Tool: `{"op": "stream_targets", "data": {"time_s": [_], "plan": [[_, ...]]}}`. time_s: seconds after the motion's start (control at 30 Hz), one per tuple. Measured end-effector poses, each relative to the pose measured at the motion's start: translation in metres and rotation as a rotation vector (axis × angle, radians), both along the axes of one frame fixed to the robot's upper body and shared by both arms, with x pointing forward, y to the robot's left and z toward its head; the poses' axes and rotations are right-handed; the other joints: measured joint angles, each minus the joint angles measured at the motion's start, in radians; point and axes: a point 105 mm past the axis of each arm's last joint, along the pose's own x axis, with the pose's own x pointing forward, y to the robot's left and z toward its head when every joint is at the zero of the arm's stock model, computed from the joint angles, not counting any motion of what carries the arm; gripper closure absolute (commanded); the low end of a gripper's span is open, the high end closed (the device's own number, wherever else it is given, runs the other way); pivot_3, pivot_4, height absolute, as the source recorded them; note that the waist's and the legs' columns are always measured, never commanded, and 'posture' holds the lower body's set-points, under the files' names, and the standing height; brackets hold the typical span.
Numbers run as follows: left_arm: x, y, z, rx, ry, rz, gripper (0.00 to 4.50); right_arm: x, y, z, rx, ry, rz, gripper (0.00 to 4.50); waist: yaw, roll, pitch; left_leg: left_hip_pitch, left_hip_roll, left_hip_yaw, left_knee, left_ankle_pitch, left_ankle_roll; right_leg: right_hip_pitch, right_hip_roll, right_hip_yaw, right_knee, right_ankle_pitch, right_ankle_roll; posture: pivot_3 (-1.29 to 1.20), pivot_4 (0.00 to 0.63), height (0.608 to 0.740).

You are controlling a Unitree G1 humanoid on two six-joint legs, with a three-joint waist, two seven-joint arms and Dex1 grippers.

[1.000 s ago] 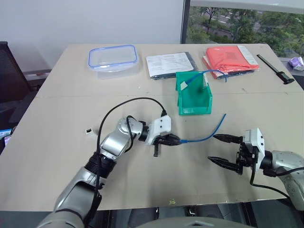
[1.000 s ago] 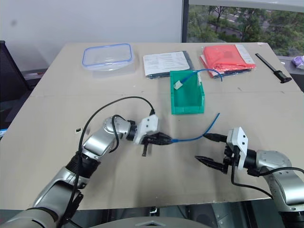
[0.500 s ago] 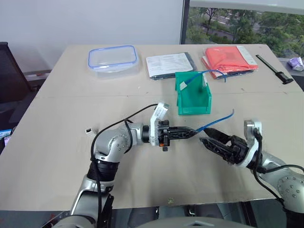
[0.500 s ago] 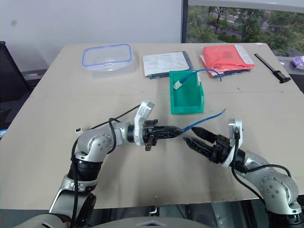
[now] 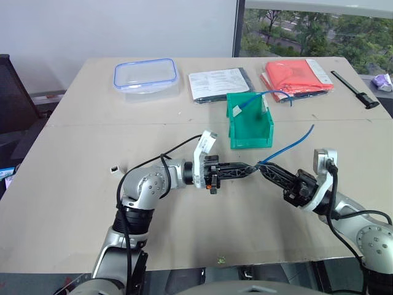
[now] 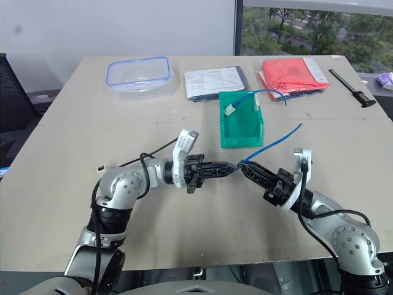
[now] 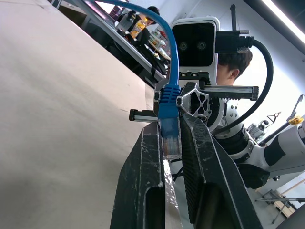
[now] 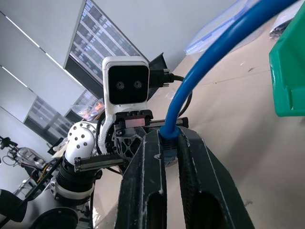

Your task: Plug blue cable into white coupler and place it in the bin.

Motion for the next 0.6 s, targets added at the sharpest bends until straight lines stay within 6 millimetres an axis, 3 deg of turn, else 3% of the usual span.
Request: {"op": "stream_targets", "data": {"time_s": [0.03,0.07,0.17,0.4,0.6], "plan": [[0.0,0.0,0.0,-0.001,-0.003,-0.001,4.5,0.0,0.0,0.0,0.002,0.0,0.002,4.43,0.0,0.0,0.0,0.0,0.0,0.0,0.0,0.0,0.0,0.0,0.0,0.0,0.0,0.0,0.0,0.0,0.15,0.74],[0.0,0.001,0.001,-0.005,-0.009,-0.003,3.46,0.0,0.001,0.001,0.006,-0.002,0.009,4.5,0.0,0.0,0.0,0.0,0.0,0.0,0.0,0.0,0.0,0.0,0.0,0.0,0.0,0.0,0.0,0.0,0.15,0.74],[0.0,0.001,0.0,-0.001,-0.011,0.004,2.28,-0.002,0.005,0.004,0.023,-0.01,0.041,4.5,0.0,0.0,0.0,0.0,0.0,0.0,0.0,0.0,0.0,0.0,0.0,0.0,0.0,0.0,0.0,0.0,0.15,0.74],[-0.014,0.018,-0.008,0.037,-0.065,0.079,2.28,0.005,0.002,0.003,0.014,-0.015,0.017,4.5,-0.006,0.0,0.0,0.0,0.001,0.0,-0.001,0.0,0.0,0.0,0.0,0.001,0.0,0.0,0.0,0.0,0.15,0.74],[-0.014,0.054,-0.014,0.162,-0.262,0.453,2.28,0.023,-0.01,0.0,0.007,-0.04,-0.096,4.5,-0.001,0.0,0.0,0.0,0.002,0.0,-0.001,0.0,0.0,0.0,-0.002,0.001,-0.001,0.0,0.0,0.0,0.15,0.74]]}}
